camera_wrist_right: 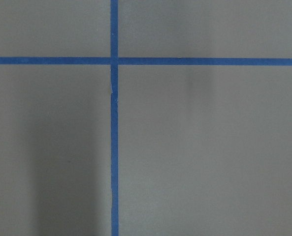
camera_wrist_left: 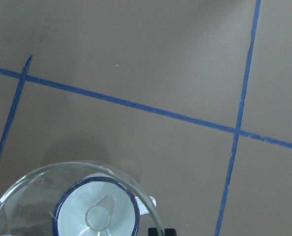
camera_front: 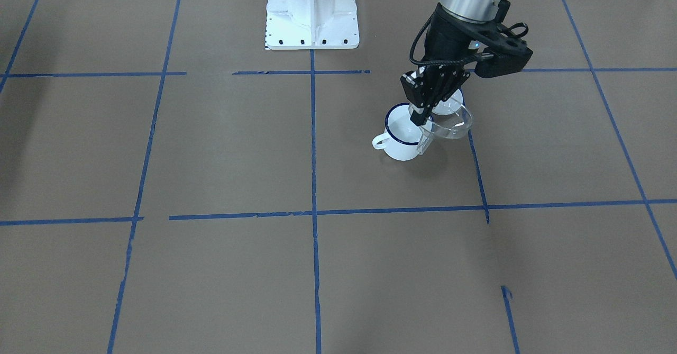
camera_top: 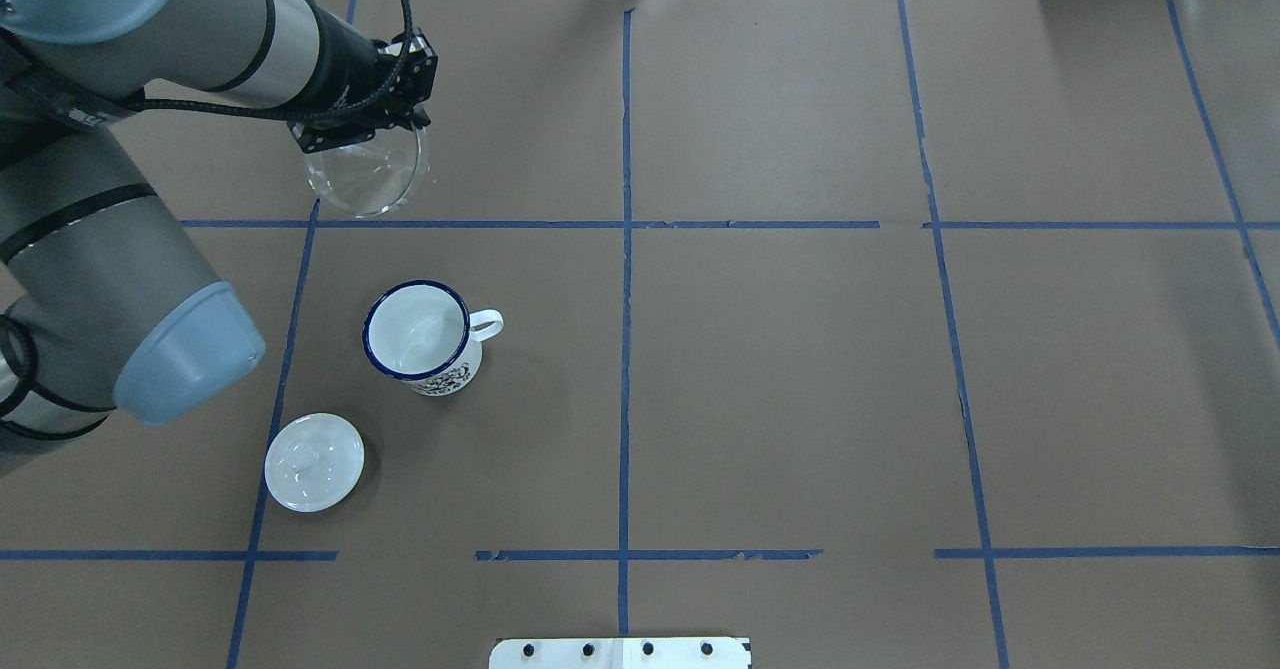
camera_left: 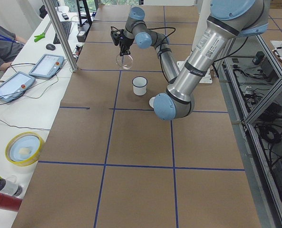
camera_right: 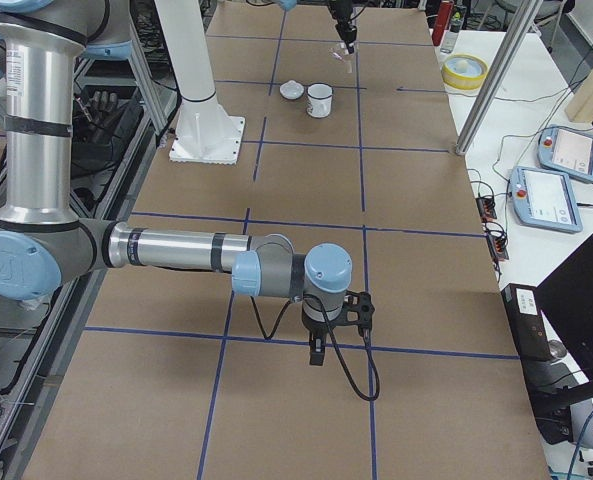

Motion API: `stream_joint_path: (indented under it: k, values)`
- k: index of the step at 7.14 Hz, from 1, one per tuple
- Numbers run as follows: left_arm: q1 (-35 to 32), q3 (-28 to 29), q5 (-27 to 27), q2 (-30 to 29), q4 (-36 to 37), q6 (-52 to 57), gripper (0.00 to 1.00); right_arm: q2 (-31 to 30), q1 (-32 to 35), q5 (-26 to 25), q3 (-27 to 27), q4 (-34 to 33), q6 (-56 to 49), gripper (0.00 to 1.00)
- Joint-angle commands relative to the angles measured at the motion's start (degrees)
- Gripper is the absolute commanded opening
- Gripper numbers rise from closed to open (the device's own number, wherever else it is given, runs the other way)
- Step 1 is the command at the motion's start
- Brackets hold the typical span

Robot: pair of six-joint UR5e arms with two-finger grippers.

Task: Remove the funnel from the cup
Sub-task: 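Carry the glass funnel farther from the robot and lower it onto the table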

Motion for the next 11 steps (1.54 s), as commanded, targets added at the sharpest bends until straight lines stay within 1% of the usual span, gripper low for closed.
stream_joint_path:
  k: [1, 2, 3, 4, 5, 7, 8, 9, 10, 11]
  values:
    - [-0.18, 10.62, 13.04, 0.18, -17.6, -17.27, 0.0, 0.0, 0.0, 0.0, 0.03, 0.0, 0.0, 1.0]
    - [-0.1, 16.16, 17.88, 0.96, -24.11, -21.6, 0.0, 0.0, 0.0, 0.0, 0.03, 0.0, 0.0, 1.0]
    - [0.08, 25.52, 24.19, 0.88, -34.71, -25.21, 0.0, 0.0, 0.0, 0.0, 0.03, 0.0, 0.0, 1.0]
    - [0.34, 35.53, 30.43, 0.62, -47.78, -27.08, 0.0, 0.0, 0.0, 0.0, 0.03, 0.0, 0.0, 1.0]
    - [0.61, 41.64, 32.24, 0.01, -52.35, -27.27, 0.0, 0.0, 0.0, 0.0, 0.03, 0.0, 0.0, 1.0]
    - [2.01, 47.47, 32.26, -1.83, -52.92, -27.53, 0.0, 0.0, 0.0, 0.0, 0.03, 0.0, 0.0, 1.0]
    - [2.71, 48.11, 32.08, -2.19, -53.09, -27.45, 0.0, 0.0, 0.0, 0.0, 0.03, 0.0, 0.0, 1.0]
    - [3.07, 48.29, 31.82, -2.19, -53.1, -27.1, 0.04, 0.0, 0.0, 0.0, 0.03, 0.0, 0.0, 1.0]
    - [3.42, 48.29, 31.82, -2.19, -53.1, -26.83, 0.2, 0.0, 0.0, 0.0, 0.03, 0.0, 0.0, 1.0]
    - [3.68, 48.29, 31.9, -2.11, -53.01, -26.74, 0.44, 0.0, 0.0, 0.0, 0.03, 0.0, 0.0, 1.0]
